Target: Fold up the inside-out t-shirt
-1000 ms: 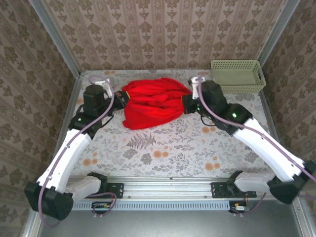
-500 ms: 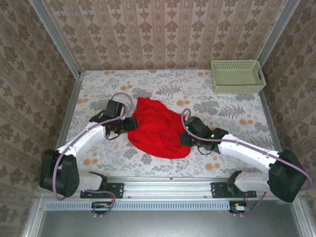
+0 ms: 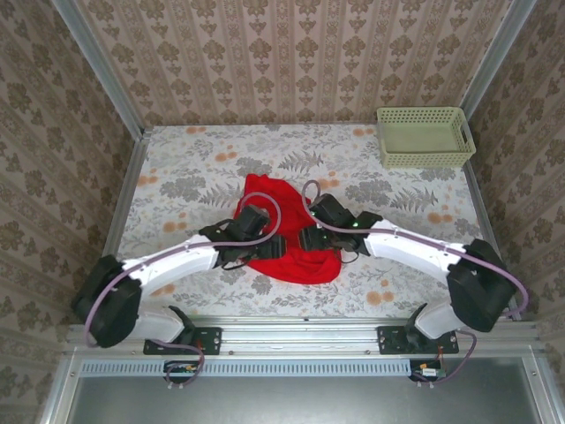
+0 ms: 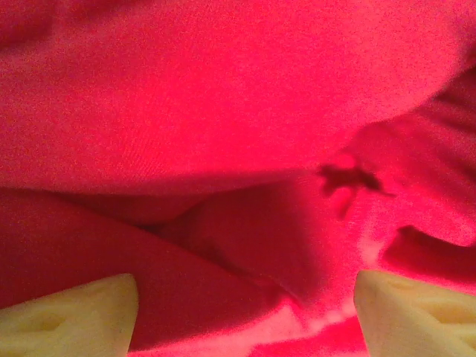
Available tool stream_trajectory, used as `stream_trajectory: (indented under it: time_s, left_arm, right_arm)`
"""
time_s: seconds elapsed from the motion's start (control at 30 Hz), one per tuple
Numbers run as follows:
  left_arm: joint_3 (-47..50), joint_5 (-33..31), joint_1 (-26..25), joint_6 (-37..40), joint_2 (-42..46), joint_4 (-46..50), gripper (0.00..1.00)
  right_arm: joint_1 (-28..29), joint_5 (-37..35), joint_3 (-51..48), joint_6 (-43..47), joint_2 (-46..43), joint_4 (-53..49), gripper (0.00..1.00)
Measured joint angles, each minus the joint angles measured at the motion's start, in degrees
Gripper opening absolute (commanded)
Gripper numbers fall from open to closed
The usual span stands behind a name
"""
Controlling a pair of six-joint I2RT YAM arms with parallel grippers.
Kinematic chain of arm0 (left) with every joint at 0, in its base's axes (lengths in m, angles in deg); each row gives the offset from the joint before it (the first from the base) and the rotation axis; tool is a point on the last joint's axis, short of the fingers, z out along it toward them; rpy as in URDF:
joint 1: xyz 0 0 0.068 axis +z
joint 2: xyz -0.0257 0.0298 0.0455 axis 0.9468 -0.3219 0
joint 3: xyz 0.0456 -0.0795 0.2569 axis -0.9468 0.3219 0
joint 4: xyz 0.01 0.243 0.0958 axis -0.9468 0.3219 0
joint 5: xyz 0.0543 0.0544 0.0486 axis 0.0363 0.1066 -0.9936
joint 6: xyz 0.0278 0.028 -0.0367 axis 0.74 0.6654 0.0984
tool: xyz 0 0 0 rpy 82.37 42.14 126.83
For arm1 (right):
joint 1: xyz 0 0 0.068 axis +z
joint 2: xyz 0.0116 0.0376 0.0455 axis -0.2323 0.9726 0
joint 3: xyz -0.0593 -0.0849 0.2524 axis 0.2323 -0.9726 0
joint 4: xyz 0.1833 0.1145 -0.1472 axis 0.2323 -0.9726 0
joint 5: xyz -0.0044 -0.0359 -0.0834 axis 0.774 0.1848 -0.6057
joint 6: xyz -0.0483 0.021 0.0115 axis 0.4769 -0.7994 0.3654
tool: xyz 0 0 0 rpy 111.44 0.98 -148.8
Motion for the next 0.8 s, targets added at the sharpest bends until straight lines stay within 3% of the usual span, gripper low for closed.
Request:
stream_trajectory:
  time_s: [0.13, 0.2, 0.3, 0.4, 0.53, 0.7, 0.8]
  left_arm:
    - [0.44, 1.31, 0.00, -2.27, -5.55, -4.11, 0.75]
    - [0.44, 1.75, 0.00, -3.06, -7.45, -6.23, 0.67]
    - [0.44, 1.99, 0.22, -3.85, -8.98, -8.04, 0.50]
    - [0.46, 2.40, 1.33, -3.78, -9.31, -8.41, 0.24]
    - [1.03, 2.93, 4.17, -1.68, -6.82, -7.39, 0.05]
    - [1.29, 1.73, 7.06, 3.58, 8.02, -2.14, 0.03]
    - [1.25, 2.99, 11.98, 6.99, 18.56, -0.72, 0.04]
  right_arm:
    - [-0.42, 0.13, 0.44, -1.20, 3.32, -0.02, 0.53]
    - [-0.39, 0.13, 0.92, -1.86, 4.79, 0.00, 0.46]
    - [-0.39, 0.11, 1.92, -2.64, 6.56, 0.00, 0.23]
    - [-0.39, 0.00, 2.51, -2.78, 6.97, -0.11, 0.02]
    - [-0.94, -0.07, 2.82, -2.40, 5.81, -0.83, 0.00]
    - [-4.76, 1.92, 2.80, -2.36, -4.02, -2.08, 0.00]
    - [-9.25, 4.07, 2.80, -2.78, -12.15, -1.77, 0.00]
